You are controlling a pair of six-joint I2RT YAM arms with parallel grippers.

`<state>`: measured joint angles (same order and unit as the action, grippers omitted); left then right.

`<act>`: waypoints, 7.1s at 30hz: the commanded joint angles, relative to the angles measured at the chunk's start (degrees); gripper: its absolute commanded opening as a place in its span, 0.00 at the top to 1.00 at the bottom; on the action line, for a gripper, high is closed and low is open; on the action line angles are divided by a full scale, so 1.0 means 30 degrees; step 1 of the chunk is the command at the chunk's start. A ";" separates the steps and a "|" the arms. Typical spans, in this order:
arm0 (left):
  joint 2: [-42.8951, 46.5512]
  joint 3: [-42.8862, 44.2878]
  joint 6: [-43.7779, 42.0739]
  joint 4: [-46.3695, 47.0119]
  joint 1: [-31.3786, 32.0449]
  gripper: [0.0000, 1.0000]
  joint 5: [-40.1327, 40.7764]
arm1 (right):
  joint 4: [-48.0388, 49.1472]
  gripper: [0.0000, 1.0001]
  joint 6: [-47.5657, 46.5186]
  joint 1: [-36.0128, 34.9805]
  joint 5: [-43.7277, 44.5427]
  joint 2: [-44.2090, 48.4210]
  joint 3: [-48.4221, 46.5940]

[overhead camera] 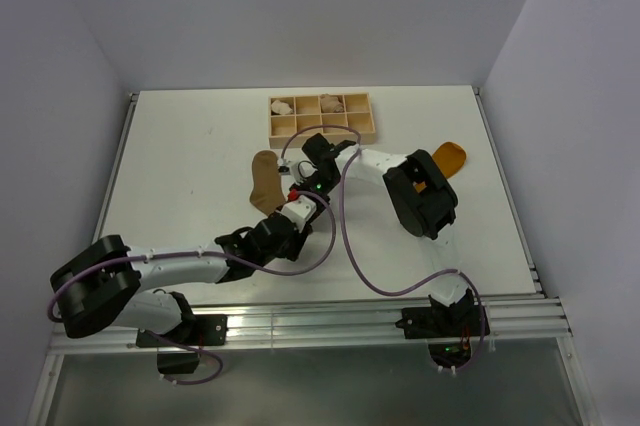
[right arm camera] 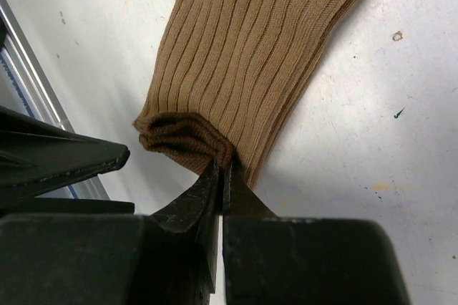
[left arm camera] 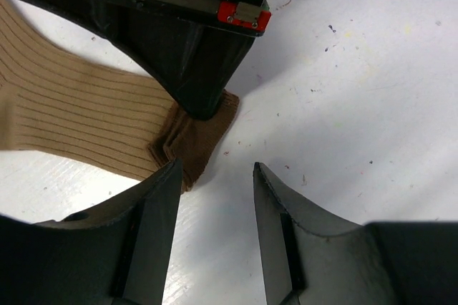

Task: Roll the socks
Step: Roll the sock at the center of the board.

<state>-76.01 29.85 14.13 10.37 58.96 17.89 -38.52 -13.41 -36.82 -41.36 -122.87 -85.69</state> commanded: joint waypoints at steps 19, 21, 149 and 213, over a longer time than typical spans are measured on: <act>-0.3872 0.1418 0.1527 0.0030 0.0181 0.57 0.1711 | -0.1280 1.00 -0.1271 0.0232 0.1397 -0.0645 0.0116; -0.4106 0.1477 0.1763 -0.0175 0.0181 0.61 0.1829 | -0.1513 1.00 -0.1476 0.0232 0.1250 -0.0645 0.0058; -0.7446 0.4172 0.7712 -0.5391 -1.1977 1.00 -1.9674 | 1.1729 0.40 -0.5139 -0.7093 1.4198 0.6886 0.8789; 1.3907 0.0656 0.6602 -0.7939 -1.6900 0.30 -0.9123 | -0.3004 1.00 -0.7452 -0.5043 0.6525 -0.1229 -0.2223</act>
<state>-36.01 32.03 39.31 -16.29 7.88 -3.14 -37.78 -33.54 -52.75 -18.04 -121.40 -90.21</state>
